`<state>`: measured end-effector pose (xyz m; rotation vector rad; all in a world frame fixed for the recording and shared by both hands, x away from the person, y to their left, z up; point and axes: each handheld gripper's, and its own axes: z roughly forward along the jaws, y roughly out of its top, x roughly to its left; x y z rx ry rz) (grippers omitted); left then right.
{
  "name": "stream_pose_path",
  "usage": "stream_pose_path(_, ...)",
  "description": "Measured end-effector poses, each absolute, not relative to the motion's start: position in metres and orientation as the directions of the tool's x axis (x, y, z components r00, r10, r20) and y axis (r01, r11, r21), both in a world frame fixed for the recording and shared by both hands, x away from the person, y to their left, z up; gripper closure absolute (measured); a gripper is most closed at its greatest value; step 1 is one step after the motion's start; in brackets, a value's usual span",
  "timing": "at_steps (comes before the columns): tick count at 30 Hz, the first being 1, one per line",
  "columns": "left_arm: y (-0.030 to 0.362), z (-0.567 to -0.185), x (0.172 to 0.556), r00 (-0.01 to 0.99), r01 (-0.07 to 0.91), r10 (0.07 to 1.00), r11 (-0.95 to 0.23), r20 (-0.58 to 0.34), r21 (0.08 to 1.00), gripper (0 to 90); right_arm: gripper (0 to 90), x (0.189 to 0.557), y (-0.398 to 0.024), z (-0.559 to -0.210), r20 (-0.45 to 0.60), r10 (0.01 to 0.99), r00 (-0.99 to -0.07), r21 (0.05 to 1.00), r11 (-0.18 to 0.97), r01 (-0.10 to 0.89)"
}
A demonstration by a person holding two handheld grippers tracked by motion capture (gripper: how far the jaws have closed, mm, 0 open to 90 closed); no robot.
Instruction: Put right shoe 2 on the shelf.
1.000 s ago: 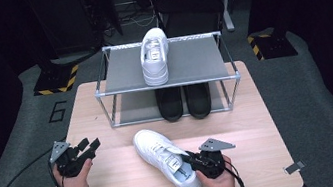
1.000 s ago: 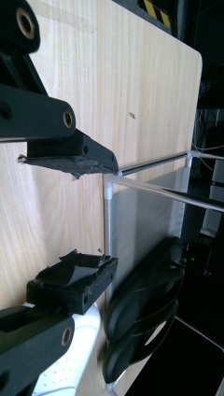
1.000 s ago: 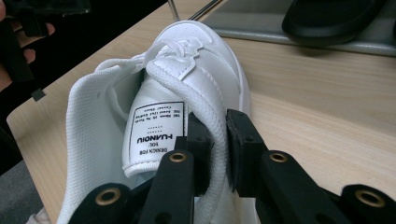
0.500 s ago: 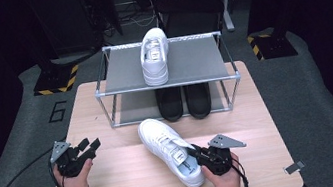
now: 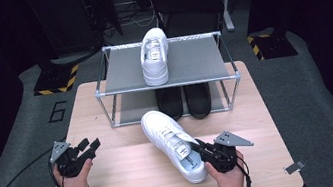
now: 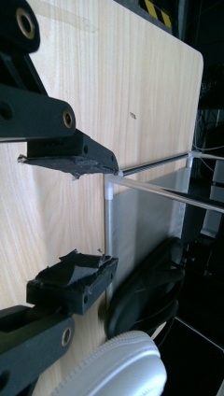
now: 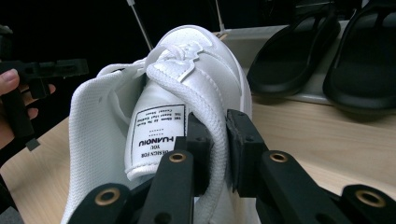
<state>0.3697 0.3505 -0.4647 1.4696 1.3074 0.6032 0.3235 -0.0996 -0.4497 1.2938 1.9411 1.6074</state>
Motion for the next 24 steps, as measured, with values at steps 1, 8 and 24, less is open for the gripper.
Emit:
stream_pose_path(1,0.350,-0.465,0.370,0.280,0.409,0.925,0.126,-0.256,0.904,47.6,80.1,0.323,-0.100,-0.449,0.301,0.782,-0.547,0.899,-0.042,0.435)
stream_pose_path(8,0.351,-0.465,0.370,0.284,0.409,0.925,0.122,-0.253,0.904,47.6,80.0,0.320,-0.106,-0.445,0.303,0.791,-0.532,0.904,-0.061,0.423)
stream_pose_path(24,0.351,-0.465,0.370,0.279,0.405,0.926,0.126,-0.254,0.905,47.5,79.9,0.315,-0.123,-0.437,0.309,0.805,-0.506,0.911,-0.097,0.401)
